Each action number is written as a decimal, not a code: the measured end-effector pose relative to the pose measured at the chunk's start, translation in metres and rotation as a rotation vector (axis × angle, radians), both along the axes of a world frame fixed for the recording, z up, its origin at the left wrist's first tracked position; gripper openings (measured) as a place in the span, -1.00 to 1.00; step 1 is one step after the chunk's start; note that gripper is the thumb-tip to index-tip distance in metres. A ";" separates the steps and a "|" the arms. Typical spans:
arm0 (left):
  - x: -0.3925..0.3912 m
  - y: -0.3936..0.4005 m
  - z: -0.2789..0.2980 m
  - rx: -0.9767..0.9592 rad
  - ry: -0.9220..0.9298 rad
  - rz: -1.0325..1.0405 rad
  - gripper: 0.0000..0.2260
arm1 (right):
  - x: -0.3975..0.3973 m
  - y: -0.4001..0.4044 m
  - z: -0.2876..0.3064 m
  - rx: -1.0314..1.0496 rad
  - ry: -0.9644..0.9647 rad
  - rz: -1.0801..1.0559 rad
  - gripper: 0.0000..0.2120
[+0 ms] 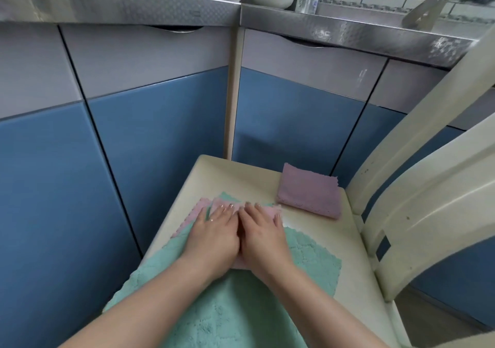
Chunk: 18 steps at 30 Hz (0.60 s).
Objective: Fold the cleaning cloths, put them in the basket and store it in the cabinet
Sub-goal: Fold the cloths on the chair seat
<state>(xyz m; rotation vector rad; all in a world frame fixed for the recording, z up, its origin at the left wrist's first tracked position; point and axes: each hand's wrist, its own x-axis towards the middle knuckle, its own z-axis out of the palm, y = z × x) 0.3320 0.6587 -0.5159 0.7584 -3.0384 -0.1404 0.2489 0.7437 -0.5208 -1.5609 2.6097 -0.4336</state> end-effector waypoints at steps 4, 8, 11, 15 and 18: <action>0.002 -0.005 -0.012 -0.013 -0.057 0.082 -0.43 | -0.012 0.005 -0.008 0.118 0.006 -0.049 -0.32; 0.003 0.000 -0.009 0.099 -0.006 0.142 -0.49 | -0.020 0.021 -0.007 0.198 -0.038 -0.128 -0.46; 0.007 -0.007 -0.006 0.197 0.087 0.204 -0.48 | -0.021 0.023 -0.011 0.162 -0.081 -0.159 -0.44; 0.022 -0.021 0.008 0.384 0.342 0.291 -0.61 | -0.020 0.024 -0.016 0.080 -0.078 -0.185 -0.45; 0.023 -0.028 0.021 0.822 0.505 0.383 -0.69 | -0.019 0.026 -0.018 0.008 -0.081 -0.195 -0.42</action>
